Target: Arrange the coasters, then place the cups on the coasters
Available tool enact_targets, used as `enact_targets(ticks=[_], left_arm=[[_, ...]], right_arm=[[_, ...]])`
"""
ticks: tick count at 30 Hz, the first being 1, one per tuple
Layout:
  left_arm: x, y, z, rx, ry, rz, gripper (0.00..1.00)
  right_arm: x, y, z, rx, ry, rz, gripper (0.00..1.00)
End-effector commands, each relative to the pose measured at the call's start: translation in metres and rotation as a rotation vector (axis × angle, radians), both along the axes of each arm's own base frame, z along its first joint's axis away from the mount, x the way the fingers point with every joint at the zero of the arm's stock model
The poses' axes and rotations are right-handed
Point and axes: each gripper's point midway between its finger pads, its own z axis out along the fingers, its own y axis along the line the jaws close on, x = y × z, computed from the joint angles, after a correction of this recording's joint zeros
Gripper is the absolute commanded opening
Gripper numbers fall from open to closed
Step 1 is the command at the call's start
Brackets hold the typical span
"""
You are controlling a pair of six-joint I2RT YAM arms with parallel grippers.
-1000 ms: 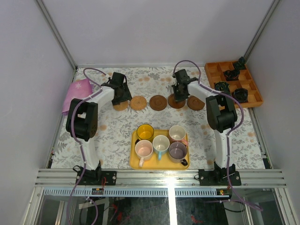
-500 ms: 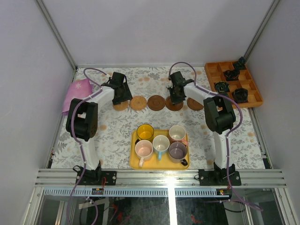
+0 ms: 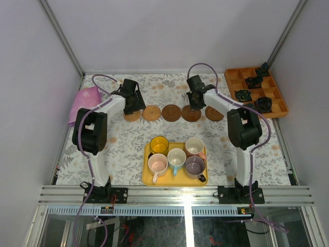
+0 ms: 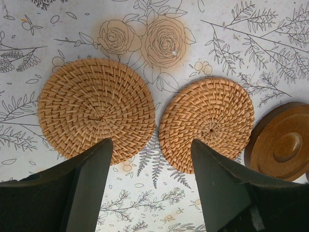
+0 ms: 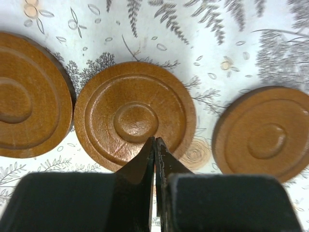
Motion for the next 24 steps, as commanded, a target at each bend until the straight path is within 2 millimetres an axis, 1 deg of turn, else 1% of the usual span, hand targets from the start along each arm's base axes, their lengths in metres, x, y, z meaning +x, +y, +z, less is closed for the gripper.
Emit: enact_targets(ticks=[1,4,6,9,11,18,24], left_arm=[[0.014,-0.001,0.026,-0.012,-0.094,-0.015,0.66],[0.014,0.000,0.025,-0.012,-0.092,-0.015,0.66],[0.013,0.000,0.024,-0.010,-0.091,-0.014,0.66],[0.014,0.000,0.022,-0.007,-0.089,-0.014,0.66],[0.014,0.001,0.022,-0.002,-0.091,-0.012,0.66],[0.015,0.002,0.021,0.006,-0.088,-0.011,0.66],[0.014,0.005,0.017,0.023,-0.077,-0.008,0.66]], right_arm=[[0.028,-0.026,0.068,-0.003,-0.175,-0.089,0.00],[0.029,-0.054,0.057,-0.023,-0.137,-0.158,0.00],[0.022,-0.071,0.041,-0.033,-0.093,-0.196,0.00],[0.018,-0.086,0.024,-0.020,-0.054,-0.227,0.00],[0.017,-0.091,0.016,-0.012,-0.036,-0.235,0.00],[0.012,-0.098,-0.006,-0.021,0.017,-0.252,0.00],[0.001,-0.106,-0.026,-0.033,0.082,-0.284,0.00]])
